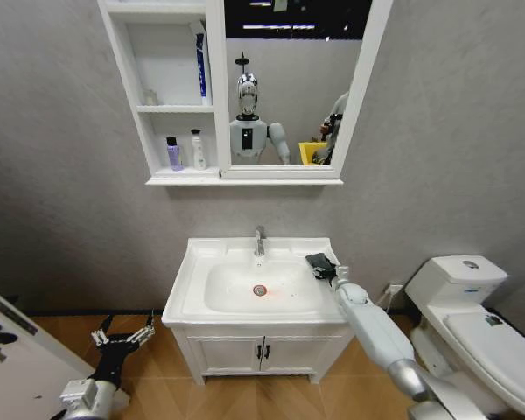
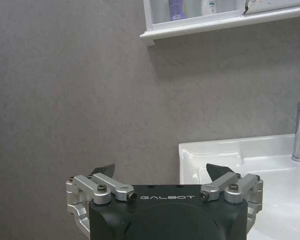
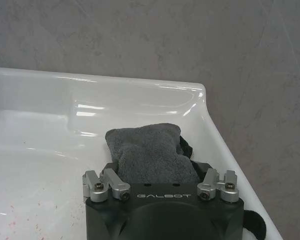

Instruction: Move facial cleanser and shampoo from washbasin to cabinet, then wipe washbasin with towel.

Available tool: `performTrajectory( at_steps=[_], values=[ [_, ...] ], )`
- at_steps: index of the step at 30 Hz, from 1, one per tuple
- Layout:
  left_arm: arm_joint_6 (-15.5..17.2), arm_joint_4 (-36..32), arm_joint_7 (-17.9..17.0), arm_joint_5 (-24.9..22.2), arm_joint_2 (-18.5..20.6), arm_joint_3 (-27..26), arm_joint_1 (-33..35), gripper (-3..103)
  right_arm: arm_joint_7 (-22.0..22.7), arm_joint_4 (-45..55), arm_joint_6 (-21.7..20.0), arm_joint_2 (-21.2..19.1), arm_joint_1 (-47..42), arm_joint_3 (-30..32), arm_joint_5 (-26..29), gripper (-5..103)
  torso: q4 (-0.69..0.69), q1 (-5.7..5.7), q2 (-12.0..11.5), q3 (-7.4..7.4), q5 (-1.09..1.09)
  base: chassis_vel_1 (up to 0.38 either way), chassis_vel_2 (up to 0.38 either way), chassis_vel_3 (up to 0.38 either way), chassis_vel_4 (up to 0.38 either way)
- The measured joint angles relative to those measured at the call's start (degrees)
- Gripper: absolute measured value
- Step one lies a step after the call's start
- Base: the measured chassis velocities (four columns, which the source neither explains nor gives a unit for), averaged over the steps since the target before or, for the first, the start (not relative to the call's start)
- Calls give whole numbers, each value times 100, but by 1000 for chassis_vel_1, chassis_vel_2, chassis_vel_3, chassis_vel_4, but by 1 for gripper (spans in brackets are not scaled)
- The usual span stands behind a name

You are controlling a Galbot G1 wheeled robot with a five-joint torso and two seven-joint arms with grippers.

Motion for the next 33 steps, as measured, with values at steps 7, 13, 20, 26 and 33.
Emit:
performTrajectory(
  at_steps=[7,13,20,26,33],
  values=[
    [0,0,0,0,0,0,0,100,155,95,-142,-35,-35,10,79,39,1,0,0,-1,-1,0,0,0,0],
    [0,0,0,0,0,0,0,100,185,158,-208,-56,-62,3,81,18,0,0,0,0,0,0,0,0,0],
    [1,0,0,0,0,1,0,100,265,623,-312,-58,-204,-22,143,8,-3,0,0,0,1,0,0,0,0],
    [0,0,0,-1,0,1,0,100,604,1914,-644,-77,-560,-400,271,8,1,0,0,0,-1,0,0,0,0],
    [1,0,0,-1,0,1,0,100,956,2590,-978,-60,-932,-808,388,8,1,0,0,0,-1,0,0,0,0]
  ],
)
